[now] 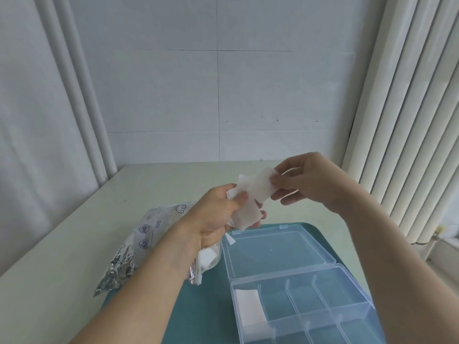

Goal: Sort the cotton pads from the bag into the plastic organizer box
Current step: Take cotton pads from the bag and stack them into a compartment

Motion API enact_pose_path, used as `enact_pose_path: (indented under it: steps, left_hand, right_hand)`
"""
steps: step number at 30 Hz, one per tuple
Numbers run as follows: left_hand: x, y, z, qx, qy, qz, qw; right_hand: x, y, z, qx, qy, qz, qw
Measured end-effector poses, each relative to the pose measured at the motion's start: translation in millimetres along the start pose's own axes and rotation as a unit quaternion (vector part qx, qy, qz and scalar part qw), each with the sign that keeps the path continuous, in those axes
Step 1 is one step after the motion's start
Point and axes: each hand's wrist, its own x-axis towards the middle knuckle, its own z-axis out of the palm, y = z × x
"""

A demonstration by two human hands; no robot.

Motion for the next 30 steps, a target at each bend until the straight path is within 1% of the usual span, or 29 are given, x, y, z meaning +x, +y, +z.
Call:
enact_pose_path:
  steps: [2, 4, 6, 7, 11, 12, 14, 16, 18, 20, 21, 23, 25, 27, 30]
  left_hand:
    - [-0.3, 1.1, -2.4, -0.015, -0.022, -0.014, 1.000]
    - [-1.8, 2.5, -4.9, -0.028, -0.052, -0.022, 0.998]
    - [-3.2, 4.1, -7.3, -0.021, -0.084, -0.035, 0.996]
    - [-2.7, 5.4, -8.2, -0.015, -0.095, -0.041, 0.995]
    - [0.5, 10.5, -6.1, 0.002, -0.151, -0.073, 0.986]
    - [2.1, 9.8, -4.2, 0.008, -0.166, -0.073, 0.983]
    - [4.3, 7.1, -4.6, 0.041, -0.168, -0.039, 0.984]
    - [6.0, 4.3, -6.6, 0.056, -0.150, 0.004, 0.987]
    - [5.4, 5.2, -8.1, 0.039, -0.144, 0.029, 0.988]
    - [3.9, 6.5, -6.2, 0.013, -0.127, 0.040, 0.991]
    - [4.2, 6.3, -4.0, 0.008, -0.102, 0.044, 0.994]
    - [8.8, 2.4, -0.9, 0.027, -0.006, 0.062, 0.998]
    - [14.2, -0.4, 1.2, 0.035, 0.086, 0.079, 0.993]
    - [15.6, -0.4, 4.2, -0.018, 0.126, 0.084, 0.988]
    - [15.6, -0.7, 6.0, -0.099, 0.132, 0.087, 0.983]
  right_hand:
    - [1.2, -1.3, -6.7, -0.044, -0.017, -0.022, 0.999]
    - [0.3, -4.5, -7.5, -0.098, -0.050, -0.042, 0.993]
    - [-2.2, -9.8, -2.4, -0.152, -0.075, -0.062, 0.984]
    - [-3.2, -12.2, 2.7, -0.170, -0.075, -0.071, 0.980]
    - [-2.4, -15.4, 23.4, -0.187, -0.011, -0.088, 0.978]
    - [-1.9, -14.1, 26.1, -0.188, 0.000, -0.096, 0.978]
    - [-0.2, -12.5, 28.0, -0.159, 0.017, -0.100, 0.982]
    - [1.3, -10.1, 26.5, -0.139, 0.038, -0.093, 0.985]
    - [2.9, -7.8, 26.8, -0.153, 0.054, -0.079, 0.984]
    - [3.4, -6.8, 28.5, -0.175, 0.051, -0.058, 0.982]
    - [3.0, -7.2, 29.4, -0.186, 0.049, -0.051, 0.980]
    - [2.9, -8.2, 30.6, -0.205, 0.045, -0.046, 0.977]
    - [3.7, -9.4, 35.0, -0.208, 0.039, -0.046, 0.976]
    - [4.9, -8.5, 43.0, -0.211, 0.037, -0.047, 0.976]
    - [5.2, -7.1, 55.1, -0.186, 0.038, -0.049, 0.981]
